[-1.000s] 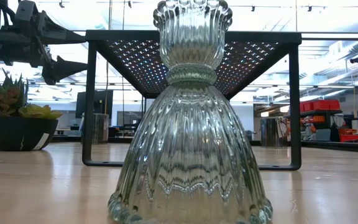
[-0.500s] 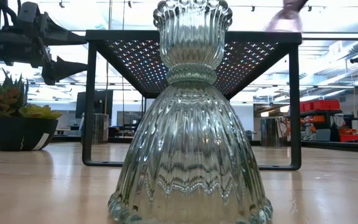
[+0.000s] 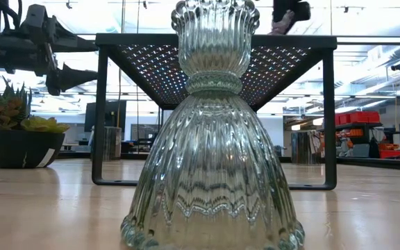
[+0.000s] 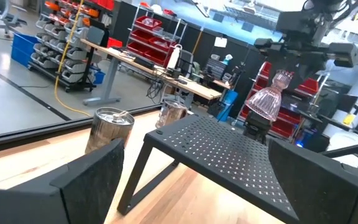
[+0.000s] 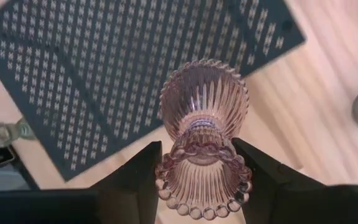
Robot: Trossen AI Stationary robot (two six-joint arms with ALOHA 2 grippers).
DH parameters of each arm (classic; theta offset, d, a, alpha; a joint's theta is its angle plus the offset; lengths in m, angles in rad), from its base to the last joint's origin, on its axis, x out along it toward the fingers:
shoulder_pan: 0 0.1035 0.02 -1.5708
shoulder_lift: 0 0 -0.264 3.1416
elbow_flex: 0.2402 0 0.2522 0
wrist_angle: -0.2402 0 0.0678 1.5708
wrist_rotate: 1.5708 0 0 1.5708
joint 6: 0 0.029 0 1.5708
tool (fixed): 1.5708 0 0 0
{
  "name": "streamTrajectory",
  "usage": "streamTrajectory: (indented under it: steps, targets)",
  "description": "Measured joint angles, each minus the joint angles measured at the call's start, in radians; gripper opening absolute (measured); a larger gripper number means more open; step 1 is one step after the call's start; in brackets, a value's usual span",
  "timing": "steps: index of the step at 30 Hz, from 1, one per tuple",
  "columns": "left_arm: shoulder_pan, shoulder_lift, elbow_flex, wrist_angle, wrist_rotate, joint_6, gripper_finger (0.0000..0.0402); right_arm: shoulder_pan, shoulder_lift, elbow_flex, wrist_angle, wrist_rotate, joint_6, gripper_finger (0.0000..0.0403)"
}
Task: Pick & Place candle stick holders
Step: Put the right pink glass candle holder on the shelf
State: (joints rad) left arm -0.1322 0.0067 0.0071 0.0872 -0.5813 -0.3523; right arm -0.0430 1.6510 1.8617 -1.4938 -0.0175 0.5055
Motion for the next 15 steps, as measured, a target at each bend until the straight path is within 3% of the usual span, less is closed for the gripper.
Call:
streamTrajectory:
  steps: [15]
  targets:
    - [0.0,0.0,0.0,0.001,-0.018,0.0,0.0399,-0.082,0.189,0.344,-0.037,0.006,-0.157,0.0165]
